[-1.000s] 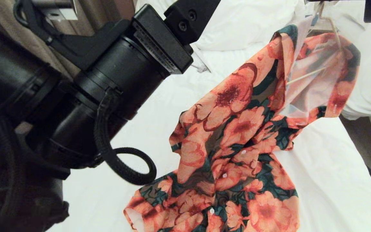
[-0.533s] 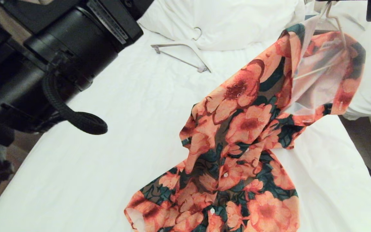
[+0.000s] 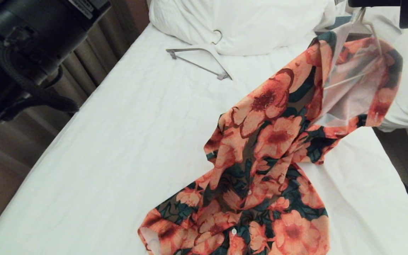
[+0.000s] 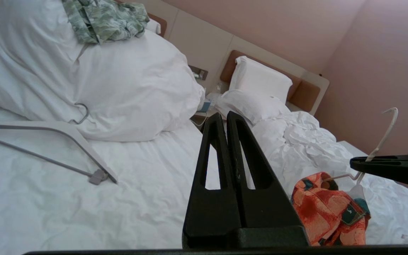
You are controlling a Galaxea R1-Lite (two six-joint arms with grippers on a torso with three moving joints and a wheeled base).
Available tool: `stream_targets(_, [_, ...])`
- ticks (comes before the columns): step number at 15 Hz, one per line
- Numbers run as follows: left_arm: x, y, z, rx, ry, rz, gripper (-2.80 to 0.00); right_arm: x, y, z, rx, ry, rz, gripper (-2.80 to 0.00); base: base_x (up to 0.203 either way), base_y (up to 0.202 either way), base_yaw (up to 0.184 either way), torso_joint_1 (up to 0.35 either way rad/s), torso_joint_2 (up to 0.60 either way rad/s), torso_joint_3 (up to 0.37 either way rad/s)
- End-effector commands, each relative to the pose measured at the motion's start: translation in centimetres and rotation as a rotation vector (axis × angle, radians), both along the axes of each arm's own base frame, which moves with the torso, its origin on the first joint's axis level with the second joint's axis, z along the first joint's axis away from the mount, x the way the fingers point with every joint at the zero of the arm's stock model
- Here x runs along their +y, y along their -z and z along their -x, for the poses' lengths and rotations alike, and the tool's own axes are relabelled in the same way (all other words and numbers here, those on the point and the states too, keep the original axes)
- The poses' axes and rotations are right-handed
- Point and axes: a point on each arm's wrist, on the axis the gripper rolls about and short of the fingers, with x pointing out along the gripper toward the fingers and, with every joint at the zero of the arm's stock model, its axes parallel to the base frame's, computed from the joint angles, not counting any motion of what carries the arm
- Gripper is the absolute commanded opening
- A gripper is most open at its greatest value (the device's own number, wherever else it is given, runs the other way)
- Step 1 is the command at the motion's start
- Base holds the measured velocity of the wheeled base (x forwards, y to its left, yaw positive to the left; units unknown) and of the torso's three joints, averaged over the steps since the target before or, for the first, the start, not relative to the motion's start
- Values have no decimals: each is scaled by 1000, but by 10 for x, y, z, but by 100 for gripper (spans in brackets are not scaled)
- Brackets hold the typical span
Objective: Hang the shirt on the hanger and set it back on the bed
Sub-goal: Take the clothes hanger out of the clothes
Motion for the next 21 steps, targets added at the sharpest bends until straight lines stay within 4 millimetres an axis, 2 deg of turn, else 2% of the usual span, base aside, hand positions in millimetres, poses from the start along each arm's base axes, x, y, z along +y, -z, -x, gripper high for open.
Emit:
stream_targets(1, [3, -3, 1, -9, -6, 10, -280, 0, -2, 0, -14, 0, -7, -280, 0, 0, 0, 0, 0, 0])
stream_targets(3, [2, -1, 0, 0, -6, 3, -280, -4, -8, 7, -38, -15, -77, -280, 0, 0, 0, 0, 0, 0])
stream_targets(8, [3, -2, 2, -2, -5, 6, -280, -7, -6, 10, -30, -7, -77, -280, 0, 0, 0, 9, -35, -26])
stream_targets(14, [12, -6, 3, -16, -31, 13, -280, -9, -10, 10, -60, -2, -78, -280, 0, 0, 0, 103, -427, -319])
stream_targets(21, [20, -11, 2, -33, -65, 21, -280, -13, -17, -5, -179, 59, -39, -280, 0, 0, 0, 177, -527, -360])
